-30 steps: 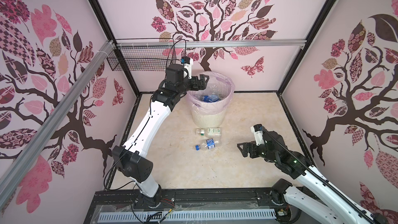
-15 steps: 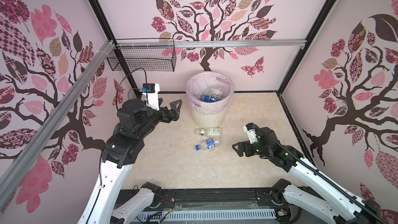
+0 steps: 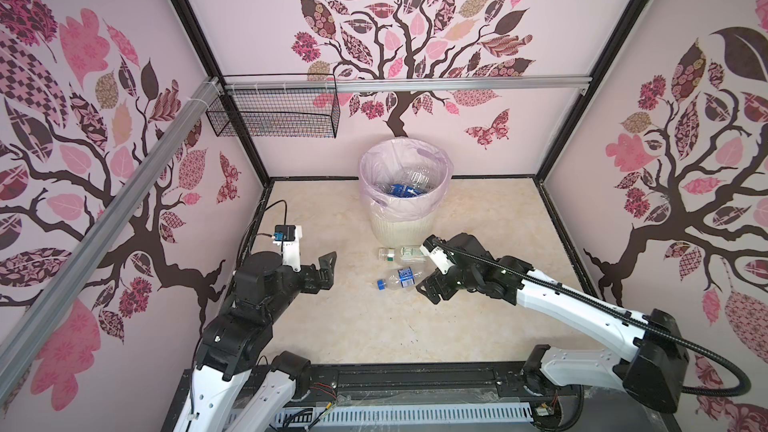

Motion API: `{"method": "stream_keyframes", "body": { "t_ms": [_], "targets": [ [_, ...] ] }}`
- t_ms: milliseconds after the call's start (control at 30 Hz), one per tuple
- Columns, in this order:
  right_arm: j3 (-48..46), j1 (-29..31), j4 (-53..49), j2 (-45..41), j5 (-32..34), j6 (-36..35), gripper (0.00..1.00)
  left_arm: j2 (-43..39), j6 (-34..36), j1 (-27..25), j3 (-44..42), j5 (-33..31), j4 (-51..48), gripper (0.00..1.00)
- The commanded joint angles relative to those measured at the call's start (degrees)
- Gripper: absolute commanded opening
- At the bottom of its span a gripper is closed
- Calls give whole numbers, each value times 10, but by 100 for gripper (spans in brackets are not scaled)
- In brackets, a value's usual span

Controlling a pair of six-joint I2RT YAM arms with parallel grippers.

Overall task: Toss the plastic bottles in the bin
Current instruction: 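Grasp the blue-capped bottle with the right gripper while the left gripper returns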

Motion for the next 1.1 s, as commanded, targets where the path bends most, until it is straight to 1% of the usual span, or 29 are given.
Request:
{"method": "stream_keyframes", "body": {
  "t_ms": [0,133,267,400,533,700,867,1067],
  "targets": [
    [29,7,20,26,-13,-68,89,-15,-8,3,-35,-5,7,98],
    [44,15,31,58,-2,-123,88,-38,-11,3,-65,-8,17,98],
    [67,18,20,101,1,-173,88,-57,-25,3,-91,1,30,98],
    [88,21,9,143,-5,-219,88,-77,-36,3,-111,5,36,98],
    [108,22,5,183,-19,-258,87,-87,-34,3,-112,6,41,98],
    [133,24,8,237,-3,-277,85,-89,-33,3,-111,7,38,98],
    [138,27,30,284,5,-285,82,-105,-36,3,-112,8,36,98],
    [144,30,28,318,14,-285,79,-106,-38,3,-112,-1,32,98]
  ]
}}
